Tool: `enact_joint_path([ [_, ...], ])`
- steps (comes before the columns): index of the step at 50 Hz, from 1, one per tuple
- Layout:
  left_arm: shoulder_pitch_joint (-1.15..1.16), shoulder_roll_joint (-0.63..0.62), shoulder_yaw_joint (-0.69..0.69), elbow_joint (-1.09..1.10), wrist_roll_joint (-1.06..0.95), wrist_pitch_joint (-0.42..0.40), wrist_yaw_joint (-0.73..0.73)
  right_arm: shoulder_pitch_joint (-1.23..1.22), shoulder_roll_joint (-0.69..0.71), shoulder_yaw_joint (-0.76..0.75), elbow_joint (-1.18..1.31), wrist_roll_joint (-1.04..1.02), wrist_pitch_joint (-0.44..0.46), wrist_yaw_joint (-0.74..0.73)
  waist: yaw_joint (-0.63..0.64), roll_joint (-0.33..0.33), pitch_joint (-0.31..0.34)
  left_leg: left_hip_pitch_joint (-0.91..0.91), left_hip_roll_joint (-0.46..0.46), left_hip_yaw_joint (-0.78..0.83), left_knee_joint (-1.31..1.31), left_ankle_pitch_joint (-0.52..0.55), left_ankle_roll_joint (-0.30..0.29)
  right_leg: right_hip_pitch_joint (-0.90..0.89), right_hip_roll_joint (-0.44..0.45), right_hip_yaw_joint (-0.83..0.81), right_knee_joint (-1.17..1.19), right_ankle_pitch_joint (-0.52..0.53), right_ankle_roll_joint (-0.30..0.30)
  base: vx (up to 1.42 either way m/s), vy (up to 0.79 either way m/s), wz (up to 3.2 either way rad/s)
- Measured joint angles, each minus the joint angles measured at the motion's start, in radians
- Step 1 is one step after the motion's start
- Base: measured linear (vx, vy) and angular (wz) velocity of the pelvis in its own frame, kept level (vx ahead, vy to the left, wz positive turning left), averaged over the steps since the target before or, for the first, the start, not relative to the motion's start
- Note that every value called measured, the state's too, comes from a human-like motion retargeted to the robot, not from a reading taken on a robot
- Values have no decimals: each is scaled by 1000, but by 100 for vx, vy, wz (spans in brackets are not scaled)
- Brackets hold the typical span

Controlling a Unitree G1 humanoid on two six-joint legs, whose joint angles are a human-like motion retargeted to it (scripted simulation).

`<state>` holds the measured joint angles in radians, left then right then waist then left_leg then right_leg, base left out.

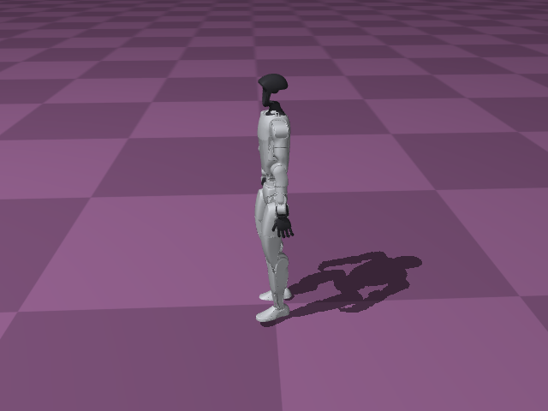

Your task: Upper body actions

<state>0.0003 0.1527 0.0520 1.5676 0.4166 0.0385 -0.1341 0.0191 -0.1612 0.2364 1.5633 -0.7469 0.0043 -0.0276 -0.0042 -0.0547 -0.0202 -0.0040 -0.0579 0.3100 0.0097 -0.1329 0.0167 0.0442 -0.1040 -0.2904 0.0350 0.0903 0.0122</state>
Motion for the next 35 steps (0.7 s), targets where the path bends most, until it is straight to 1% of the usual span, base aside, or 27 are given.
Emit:
enact_joint_path([
  [35,-3,1,2,7,-1,-3,5,-3,2,1,4,-5,-3,-2,0,-3,0,3,-1,-1,-1,0,1,1,0,-1,0,1,-1,0,0,0],
])
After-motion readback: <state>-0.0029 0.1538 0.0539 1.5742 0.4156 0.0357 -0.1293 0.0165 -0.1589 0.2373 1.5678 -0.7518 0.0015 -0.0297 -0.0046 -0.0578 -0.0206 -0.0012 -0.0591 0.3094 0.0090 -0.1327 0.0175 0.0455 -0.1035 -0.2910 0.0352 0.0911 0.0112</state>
